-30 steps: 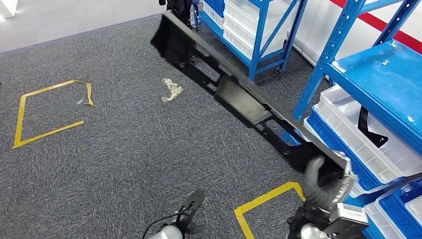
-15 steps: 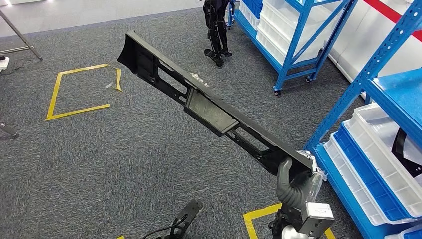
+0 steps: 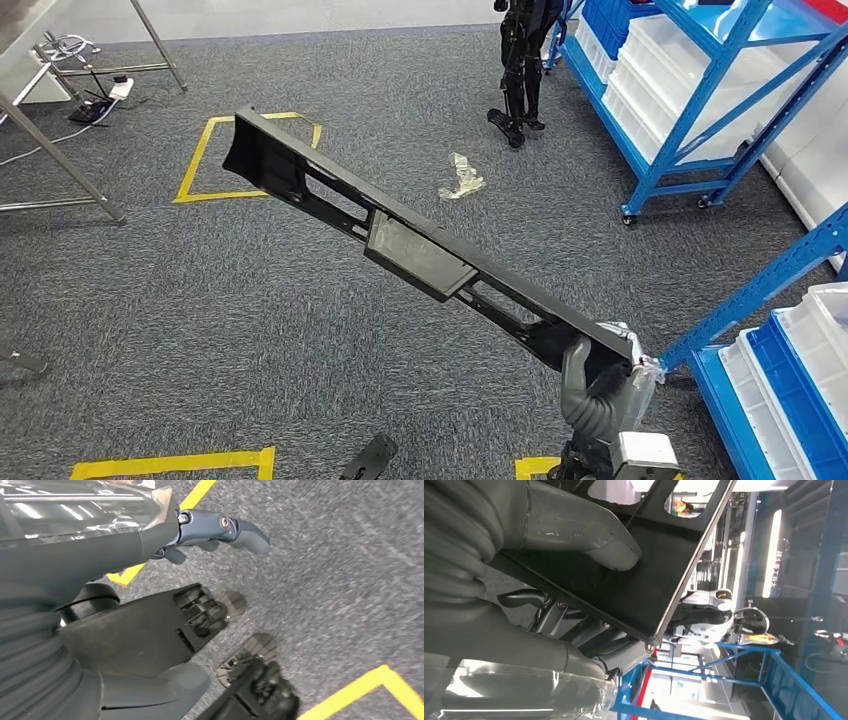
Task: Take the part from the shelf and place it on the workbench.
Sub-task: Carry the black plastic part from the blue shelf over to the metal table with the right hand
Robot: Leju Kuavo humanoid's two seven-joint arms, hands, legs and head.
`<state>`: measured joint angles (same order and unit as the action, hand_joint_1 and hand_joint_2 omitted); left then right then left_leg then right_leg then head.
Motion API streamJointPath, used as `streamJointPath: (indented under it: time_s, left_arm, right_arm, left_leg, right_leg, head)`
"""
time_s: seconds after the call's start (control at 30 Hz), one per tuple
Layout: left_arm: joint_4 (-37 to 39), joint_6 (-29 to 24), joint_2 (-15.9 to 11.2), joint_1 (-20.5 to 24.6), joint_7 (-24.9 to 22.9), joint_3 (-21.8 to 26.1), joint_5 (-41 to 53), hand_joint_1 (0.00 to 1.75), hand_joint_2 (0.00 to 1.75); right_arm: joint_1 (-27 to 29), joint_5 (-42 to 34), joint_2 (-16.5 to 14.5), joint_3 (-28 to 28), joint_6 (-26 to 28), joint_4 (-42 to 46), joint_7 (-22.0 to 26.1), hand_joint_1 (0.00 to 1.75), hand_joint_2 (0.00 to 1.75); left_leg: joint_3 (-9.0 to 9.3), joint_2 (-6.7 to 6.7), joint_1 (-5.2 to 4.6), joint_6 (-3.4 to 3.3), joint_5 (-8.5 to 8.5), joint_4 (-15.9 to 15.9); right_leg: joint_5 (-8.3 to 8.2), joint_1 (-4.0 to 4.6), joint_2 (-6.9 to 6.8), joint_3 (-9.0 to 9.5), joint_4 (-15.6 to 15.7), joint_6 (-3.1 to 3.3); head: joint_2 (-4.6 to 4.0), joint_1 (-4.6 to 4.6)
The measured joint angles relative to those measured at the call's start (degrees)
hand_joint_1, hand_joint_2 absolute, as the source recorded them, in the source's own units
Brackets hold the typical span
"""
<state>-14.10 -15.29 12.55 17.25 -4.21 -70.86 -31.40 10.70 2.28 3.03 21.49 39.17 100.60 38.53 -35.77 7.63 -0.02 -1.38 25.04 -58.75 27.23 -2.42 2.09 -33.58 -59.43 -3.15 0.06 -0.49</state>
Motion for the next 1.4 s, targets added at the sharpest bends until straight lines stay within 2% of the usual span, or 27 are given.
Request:
streamJointPath:
  time_s: [0.07,0.13,0.2,0.23,0.27,0.3,0.37,0.43,0.47,0.53,0.6,0.67,0.73,0.77,0.8,0.83,0.9,0.97,1.03,1.07,1.13,1.2,1.27,1.3,1.33,1.37,1.4]
  left_arm:
    - [0.0,0.1,-0.3,-0.9,-0.1,0.0,0.4,0.0,1.75]
    - [0.0,-0.3,-0.5,-1.3,-0.1,0.0,0.7,0.0,1.75]
    - [0.0,-0.7,-0.6,-1.3,-0.1,0.0,0.9,0.0,1.75]
    - [0.0,-0.9,-0.6,-1.4,-0.1,0.0,0.9,0.0,1.75]
    - [0.0,-1.3,-0.6,-1.4,-0.1,0.1,1.0,0.0,1.75]
    - [0.0,-1.7,-0.6,-1.4,-0.1,0.1,1.0,0.0,1.75]
    - [0.0,-2.4,-0.5,-1.3,-0.1,0.4,1.1,0.0,1.75]
    - [0.0,-3.0,-0.2,-1.0,-0.1,0.9,1.2,0.0,1.75]
    - [0.0,-3.2,-0.1,-0.9,-0.1,1.2,1.2,0.0,1.75]
    - [0.0,-3.6,0.1,-0.8,0.0,1.8,1.2,0.0,1.75]
    - [0.0,-3.9,0.3,-0.6,0.2,2.4,1.2,0.0,1.75]
    - [0.0,-4.0,0.6,-0.4,0.4,3.0,1.2,0.0,1.75]
    - [0.0,-4.2,0.7,-0.4,0.6,3.5,1.1,0.0,1.75]
    - [0.0,-4.5,0.7,-0.4,0.7,3.8,1.1,0.0,1.75]
    - [0.0,-4.8,0.7,-0.4,0.8,4.1,1.1,0.0,1.75]
    - [0.0,-5.3,0.8,-0.4,1.0,4.4,1.1,0.0,1.75]
    - [0.0,-5.8,0.8,-0.4,1.8,5.0,1.1,0.0,1.75]
    - [0.0,-6.0,0.9,-0.6,2.8,5.9,0.7,0.0,1.75]
    - [0.0,-6.4,0.9,-0.8,4.0,7.2,-0.5,0.0,1.75]
    - [0.0,-7.0,0.9,-1.0,4.7,8.0,-1.3,0.0,1.75]
    - [-0.1,-8.5,1.0,-1.2,6.2,9.6,-3.0,0.0,1.75]
    - [-0.1,-10.2,1.1,-1.3,7.8,11.3,-4.6,0.0,1.75]
    - [-0.1,-12.4,1.3,-1.6,9.3,13.7,-6.3,0.0,1.75]
    - [-0.1,-13.4,1.3,-1.8,9.8,14.9,-7.0,0.0,1.75]
    - [-0.1,-14.3,1.4,-1.9,10.1,16.0,-7.7,0.0,1.75]
    - [-0.1,-14.9,1.4,-2.1,10.2,17.2,-8.3,0.0,1.75]
    - [-0.1,-15.2,1.6,-2.2,10.2,18.2,-8.8,0.0,1.75]
  right_arm:
    - [0.2,0.1,0.1,0.0,0.0,0.4,-0.1,1.75,1.75]
    - [0.5,0.2,0.1,0.0,-0.2,0.6,-0.1,1.75,1.75]
    - [0.5,0.1,0.1,0.0,-0.6,0.7,-0.1,1.75,1.75]
    - [0.4,0.0,0.1,0.0,-1.1,0.6,-0.1,1.75,1.75]
    - [0.0,-0.1,0.0,0.0,-1.9,0.5,-0.1,1.75,1.75]
    - [-0.6,-0.2,-0.1,0.0,-2.9,0.4,-0.1,1.75,1.75]
    - [-2.3,-0.3,-0.5,-0.1,-5.1,-0.1,-0.1,1.75,1.75]
    - [-4.3,-0.2,-1.1,-0.1,-7.4,-0.7,-0.1,1.75,1.75]
    - [-5.2,-0.2,-1.5,-0.2,-8.5,-1.2,-0.1,1.75,1.75]
    - [-6.9,0.0,-2.3,-0.2,-10.5,-2.1,-0.2,1.75,1.75]
    - [-8.3,0.2,-2.9,-0.2,-12.0,-2.9,-0.2,1.75,1.75]
    - [-9.2,0.2,-3.3,-0.3,-12.8,-3.9,-0.2,1.75,1.75]
    - [-9.7,0.2,-3.5,-0.5,-13.6,-5.0,-0.2,1.75,1.75]
    - [-10.0,0.1,-3.6,-0.5,-14.2,-5.6,-0.1,1.75,1.75]
    - [-10.4,0.0,-3.7,-0.6,-14.8,-6.1,-0.1,1.75,1.75]
    - [-11.0,-0.1,-3.9,-0.7,-15.3,-6.6,-0.1,1.75,1.75]
    - [-12.3,-0.3,-4.4,-0.7,-15.8,-7.6,0.0,1.75,1.75]
    - [-13.1,-0.3,-5.0,-0.7,-16.1,-8.4,0.0,1.75,1.75]
    - [-13.6,-0.1,-5.5,-0.8,-16.2,-8.9,0.0,1.75,1.75]
    - [-13.8,0.0,-5.8,-0.8,-16.3,-9.2,0.0,1.75,1.75]
    - [-14.2,0.0,-6.4,-0.9,-16.5,-9.4,0.0,1.75,1.75]
    - [-14.5,-0.1,-6.7,-1.0,-16.6,-9.7,0.0,1.75,1.75]
    - [-14.8,-0.2,-6.9,-1.0,-16.9,-10.2,0.0,1.75,1.75]
    - [-15.1,-0.2,-7.1,-1.0,-17.1,-10.6,0.0,1.75,1.75]
    - [-15.4,-0.3,-7.3,-1.0,-17.3,-11.0,-0.1,1.75,1.75]
    - [-15.7,-0.3,-7.5,-1.0,-17.5,-11.3,-0.1,1.75,1.75]
    - [-16.1,-0.4,-7.8,-0.9,-17.6,-11.6,-0.1,1.75,1.75]
  left_leg:
    - [-0.89,-2.32,0.09,0.47,1.06,-1.5]
    - [-3.73,-5.86,0.18,0.85,4.49,-7.3]
    - [-7.41,-7.06,0.51,1.17,7.78,-14.7]
    - [-8.28,-7.21,0.64,1.26,8.11,-16.4]
    - [-7.97,-7.39,0.72,1.3,7.38,-15.9]
    - [-6.46,-7.81,0.77,1.28,5.84,-13.2]
    - [-1.88,-10.6,0.64,1.07,2.79,-5.3]
    - [0.42,-12.64,0.22,0.63,1.83,-1.2]
    - [0.43,-12.5,-0.08,0.33,1.92,-0.9]
    - [0.69,-10.89,-0.28,-0.51,1.55,-0.4]
    - [1.34,-9.32,-0.03,-1.44,0.9,0.3]
    - [1.53,-7.53,0.13,-2.0,0.54,0.5]
    - [1.47,-5.36,0.06,-2.09,0.51,0.5]
    - [1.51,-4.31,0.06,-2.09,0.51,0.5]
    - [1.6,-3.3,0.09,-2.06,0.53,0.4]
    - [1.72,-2.38,0.14,-1.97,0.58,0.4]
    - [1.73,-0.93,0.06,-1.53,0.78,0.2]
    - [1.37,0.05,-0.05,-0.9,0.82,0.1]
    - [1.06,0.57,0.11,-0.34,0.84,0.2]
    - [0.78,-0.25,0.1,-0.09,1.28,-0.3]
    - [-0.43,-3.11,-0.01,0.32,2.95,-2.9]
    - [-3.59,-5.81,0.06,0.64,5.83,-8.8]
    - [-7.47,-7.0,0.39,0.94,8.05,-15.6]
    - [-8.39,-7.26,0.54,1.07,7.8,-16.7]
    - [-8.16,-7.54,0.67,1.15,6.54,-15.7]
    - [-6.63,-8.21,0.75,1.16,4.45,-12.4]
    - [-4.45,-9.71,0.75,1.09,2.4,-8.0]
  right_leg:
    - [-0.13,-0.05,-1.03,0.09,0.2,0.98]
    - [-0.06,0.1,-2.4,0.14,0.3,1.67]
    - [0.04,0.41,-4.07,0.05,0.2,1.93]
    - [0.06,0.52,-4.91,0.01,0.2,1.94]
    - [0.09,0.58,-5.71,0.0,0.2,1.95]
    - [0.12,0.61,-6.44,0.03,0.2,1.93]
    - [0.26,0.87,-7.51,0.22,0.2,1.73]
    - [0.42,1.23,-8.38,0.56,0.2,1.2]
    - [0.45,1.29,-8.92,0.76,0.3,0.85]
    - [0.63,1.09,-9.56,1.19,0.5,0.07]
    - [2.07,0.9,-6.87,0.31,-1.9,-0.14]
    - [5.08,0.83,-3.22,-3.16,-9.1,0.24]
    - [6.98,0.93,-2.21,-6.79,-15.7,0.12]
    - [6.65,0.95,-2.1,-7.41,-16.3,-0.22]
    - [5.26,0.89,-1.97,-6.74,-14.2,-0.7]
    - [3.24,0.75,-1.4,-5.1,-10.1,-1.19]
    - [0.08,0.41,0.69,-1.71,-2.3,-1.47]
    - [-0.76,0.49,1.58,-0.49,0.4,-0.77]
    - [-0.91,0.53,0.47,-0.35,0.5,0.07]
    - [-0.91,0.41,-0.09,-0.23,0.7,0.54]
    - [-0.86,0.17,-1.14,0.0,0.8,1.44]
    - [-0.7,0.41,-2.25,0.1,0.8,1.93]
    - [-0.54,0.65,-3.78,0.13,0.8,2.15]
    - [-0.46,0.71,-4.58,0.17,0.8,2.23]
    - [-0.37,0.72,-5.32,0.25,0.8,2.23]
    - [-0.24,0.71,-6.02,0.4,0.8,2.15]
    - [-0.07,0.79,-6.58,0.6,0.8,1.98]
  head:
    - [0.0,-0.14]
    - [0.01,-0.38]
    - [0.0,-0.48]
    - [0.0,-0.49]
    - [0.0,-0.49]
    - [0.0,-0.49]
    - [0.0,-0.48]
    - [0.0,-0.37]
    - [0.01,-0.32]
    - [0.01,-0.28]
    - [0.0,-0.2]
    - [0.0,-0.01]
    - [0.01,0.11]
    - [0.0,0.11]
    - [0.0,0.11]
    - [0.0,0.13]
    - [0.0,0.12]
    - [0.0,0.06]
    - [-0.01,0.03]
    - [0.0,-0.02]
    - [0.0,-0.31]
    - [0.0,-0.52]
    - [0.0,-0.5]
    - [0.0,-0.51]
    - [0.0,-0.51]
    - [0.0,-0.51]
    - [0.0,-0.53]
